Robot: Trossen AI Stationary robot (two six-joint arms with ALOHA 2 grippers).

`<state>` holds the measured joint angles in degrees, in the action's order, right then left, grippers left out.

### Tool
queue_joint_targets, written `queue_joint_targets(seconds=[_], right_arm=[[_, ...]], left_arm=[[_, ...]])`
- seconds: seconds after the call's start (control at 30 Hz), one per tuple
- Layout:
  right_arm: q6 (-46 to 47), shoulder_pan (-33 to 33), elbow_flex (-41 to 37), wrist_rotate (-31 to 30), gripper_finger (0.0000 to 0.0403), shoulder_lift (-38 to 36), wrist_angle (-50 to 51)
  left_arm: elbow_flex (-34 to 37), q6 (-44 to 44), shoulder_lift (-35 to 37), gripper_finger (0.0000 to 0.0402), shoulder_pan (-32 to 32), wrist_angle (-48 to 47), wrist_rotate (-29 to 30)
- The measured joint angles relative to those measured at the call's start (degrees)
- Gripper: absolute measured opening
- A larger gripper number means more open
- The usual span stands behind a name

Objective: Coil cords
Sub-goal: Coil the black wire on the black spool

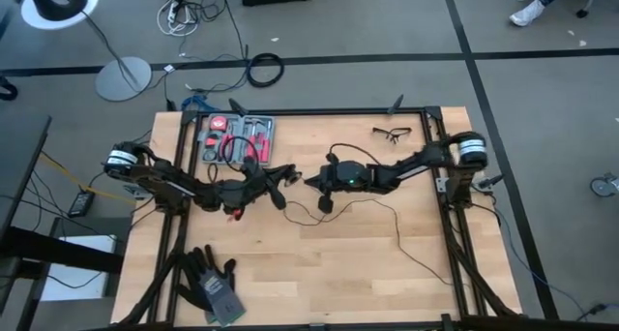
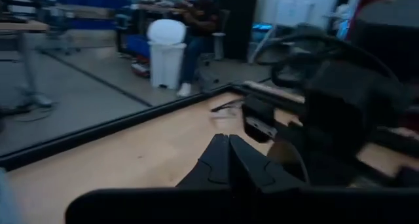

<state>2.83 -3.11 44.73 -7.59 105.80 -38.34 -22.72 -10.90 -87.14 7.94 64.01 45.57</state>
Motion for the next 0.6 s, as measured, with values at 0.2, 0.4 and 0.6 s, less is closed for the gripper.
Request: queue_joint_targets(seconds=[0.2,0.4,0.6], right_arm=[[-1.5,0.0,1.4,0.2,0.0018,4.7,-1.9],[-2.8,0.0,1.3,0.3,0.004,2.4,-1.4],[-2.8,0.0,1.2,-0.3,0.0073,-3.7,6.1]], left_arm=[[1.4,-1.6,0.1,0.0,-0.3,1.9,7.0],[4.6,-0.1,0.2,0.0,0.0,9.3,9.3],[8.1,0.1,0.2,0.0,-0.1,17.3,8.0]])
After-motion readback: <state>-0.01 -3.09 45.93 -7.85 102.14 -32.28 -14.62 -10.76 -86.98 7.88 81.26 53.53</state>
